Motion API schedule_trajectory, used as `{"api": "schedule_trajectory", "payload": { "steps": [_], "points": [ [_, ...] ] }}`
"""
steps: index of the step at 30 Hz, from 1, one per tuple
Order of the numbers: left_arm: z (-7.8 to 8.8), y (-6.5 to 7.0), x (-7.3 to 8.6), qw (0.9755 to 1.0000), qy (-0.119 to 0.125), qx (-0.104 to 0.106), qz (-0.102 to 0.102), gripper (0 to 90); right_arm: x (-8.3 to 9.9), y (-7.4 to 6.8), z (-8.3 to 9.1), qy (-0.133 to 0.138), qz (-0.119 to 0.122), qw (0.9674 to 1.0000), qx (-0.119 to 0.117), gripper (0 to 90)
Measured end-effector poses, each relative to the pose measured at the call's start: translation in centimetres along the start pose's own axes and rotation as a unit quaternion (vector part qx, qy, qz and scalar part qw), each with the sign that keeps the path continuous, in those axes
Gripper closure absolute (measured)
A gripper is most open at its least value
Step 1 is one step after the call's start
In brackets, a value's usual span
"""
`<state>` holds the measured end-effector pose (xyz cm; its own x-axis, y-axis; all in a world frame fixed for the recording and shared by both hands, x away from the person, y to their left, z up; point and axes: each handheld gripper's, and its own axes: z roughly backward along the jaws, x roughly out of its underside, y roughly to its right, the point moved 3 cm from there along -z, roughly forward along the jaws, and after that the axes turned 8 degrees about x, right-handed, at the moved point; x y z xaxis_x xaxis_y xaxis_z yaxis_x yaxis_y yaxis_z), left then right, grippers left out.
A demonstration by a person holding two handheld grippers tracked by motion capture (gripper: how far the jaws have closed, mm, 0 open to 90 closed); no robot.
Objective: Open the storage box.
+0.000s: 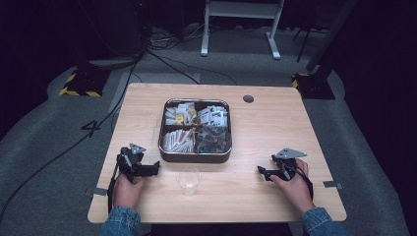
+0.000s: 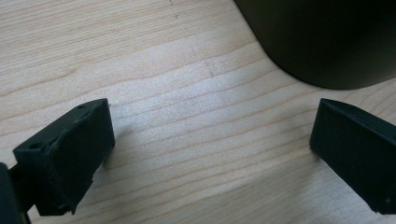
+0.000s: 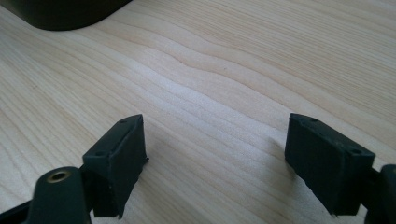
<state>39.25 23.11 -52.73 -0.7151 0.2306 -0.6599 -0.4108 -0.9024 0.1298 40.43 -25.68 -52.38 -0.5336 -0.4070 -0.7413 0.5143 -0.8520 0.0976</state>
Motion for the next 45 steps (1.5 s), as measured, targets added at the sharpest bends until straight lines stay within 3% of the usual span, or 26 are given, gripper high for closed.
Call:
{"api": "schedule_trajectory", "payload": {
  "steps": [7,12,18,20,27,37,45],
  "points": [
    [0.1,-0.1,0.0,1.0,-0.001,0.002,-0.003,1.5,-0.4,-0.2,0.0,-0.003,-0.005,1.0,-0.005,26.7],
    [-0.1,0.1,-0.1,1.0,0.002,-0.007,0.006,0.3,-2.1,-0.8,1.0,0.012,-0.013,0.9997,-0.019,29.8],
    [-0.2,0.1,-0.1,1.0,0.002,-0.007,0.005,0.2,-3.7,-1.5,1.4,0.002,-0.013,0.9993,-0.034,32.3],
    [-0.2,0.1,-0.1,1.0,0.003,-0.007,0.004,0.5,-5.1,-2.2,1.4,0.008,-0.019,0.9988,-0.045,32.3],
    [-0.1,0.1,0.0,1.0,0.004,-0.003,0.001,0.5,-8.4,-3.5,1.7,0.03,-0.019,0.9988,-0.033,32.8],
    [0.1,0.3,0.3,0.9999,0.002,0.008,-0.01,0.4,-11.0,-4.8,2.2,0.038,-0.026,0.9988,-0.018,33.3],
    [0.1,0.3,0.3,0.9999,0.001,0.011,-0.012,0.4,-13.5,-6.4,1.3,0.036,-0.03,0.9988,-0.016,35.1]
  ]
}}
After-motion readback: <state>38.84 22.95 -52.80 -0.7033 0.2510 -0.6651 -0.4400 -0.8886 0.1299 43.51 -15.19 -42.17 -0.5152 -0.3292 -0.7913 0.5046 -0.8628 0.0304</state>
